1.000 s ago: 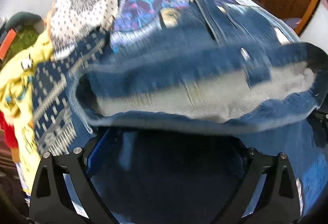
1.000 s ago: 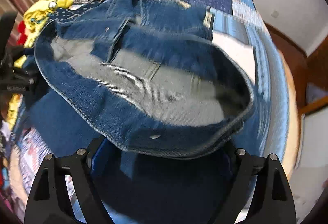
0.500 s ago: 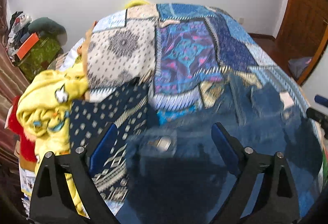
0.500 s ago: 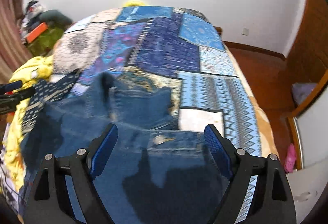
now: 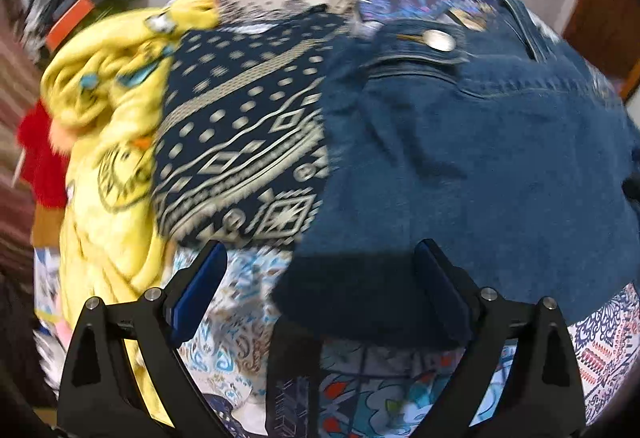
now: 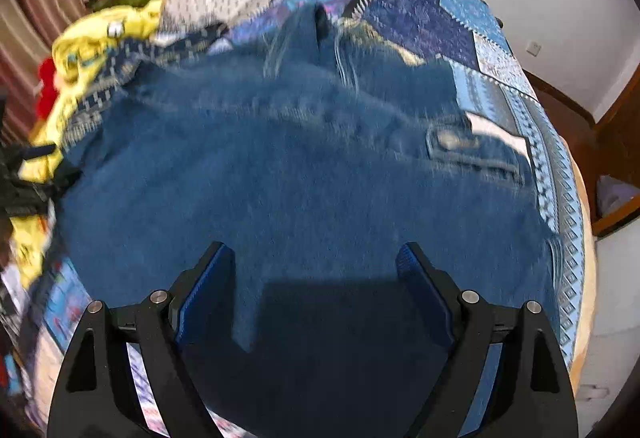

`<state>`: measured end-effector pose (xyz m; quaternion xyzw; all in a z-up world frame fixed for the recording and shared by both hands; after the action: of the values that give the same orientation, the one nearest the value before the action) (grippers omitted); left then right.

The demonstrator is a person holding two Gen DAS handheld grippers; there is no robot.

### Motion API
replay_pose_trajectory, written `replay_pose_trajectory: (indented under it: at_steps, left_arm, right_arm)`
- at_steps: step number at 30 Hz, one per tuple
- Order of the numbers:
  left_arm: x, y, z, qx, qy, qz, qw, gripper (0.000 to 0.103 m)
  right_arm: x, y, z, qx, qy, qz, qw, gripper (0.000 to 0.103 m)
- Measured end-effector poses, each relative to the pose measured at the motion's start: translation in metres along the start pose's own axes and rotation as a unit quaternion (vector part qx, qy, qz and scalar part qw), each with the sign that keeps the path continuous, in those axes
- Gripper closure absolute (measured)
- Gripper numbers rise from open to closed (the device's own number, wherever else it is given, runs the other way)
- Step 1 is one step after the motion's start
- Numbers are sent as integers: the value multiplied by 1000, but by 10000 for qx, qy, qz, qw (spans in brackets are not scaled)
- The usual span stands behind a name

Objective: Fold large clothes

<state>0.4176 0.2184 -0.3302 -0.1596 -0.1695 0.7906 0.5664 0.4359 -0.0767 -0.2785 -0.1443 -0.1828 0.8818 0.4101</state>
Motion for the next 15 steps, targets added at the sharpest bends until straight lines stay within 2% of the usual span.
replay_pose_trajectory:
  at_steps: [3,5,9,12,15]
  left_arm:
    - [20,4,7,8,156,482,9987,4]
    - [28,8,14,-46,158,634,9979,4]
    - [40,17,27,-213,-66,707,9973,5]
    - [45,22,33,-238,-160,797,9964,5]
    - [49,30,46,-319,-101,915,9952,5]
  right_arm:
    - [-14,19,6,93,339,44,9994,19]
    - [-26,32,11,109,439,-43,9990,19]
    - [-57,66,29,77,386,-730,9966,17]
    - [-68,85,45,-58,316,-980,9947,17]
    - [-79,103,62,-14,607,-1147,9916,17]
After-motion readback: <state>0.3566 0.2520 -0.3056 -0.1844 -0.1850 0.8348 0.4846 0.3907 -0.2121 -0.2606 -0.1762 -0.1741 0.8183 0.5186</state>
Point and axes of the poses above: each gripper's, at about its wrist camera, not at the fingertips, and z roughly against the way its jaws point, x to its left, y to its underside, the point moved 7 cm from there along -z, roughly the way its jaws point, and after that the axes turned 13 degrees about z, right-handed, at the moved point
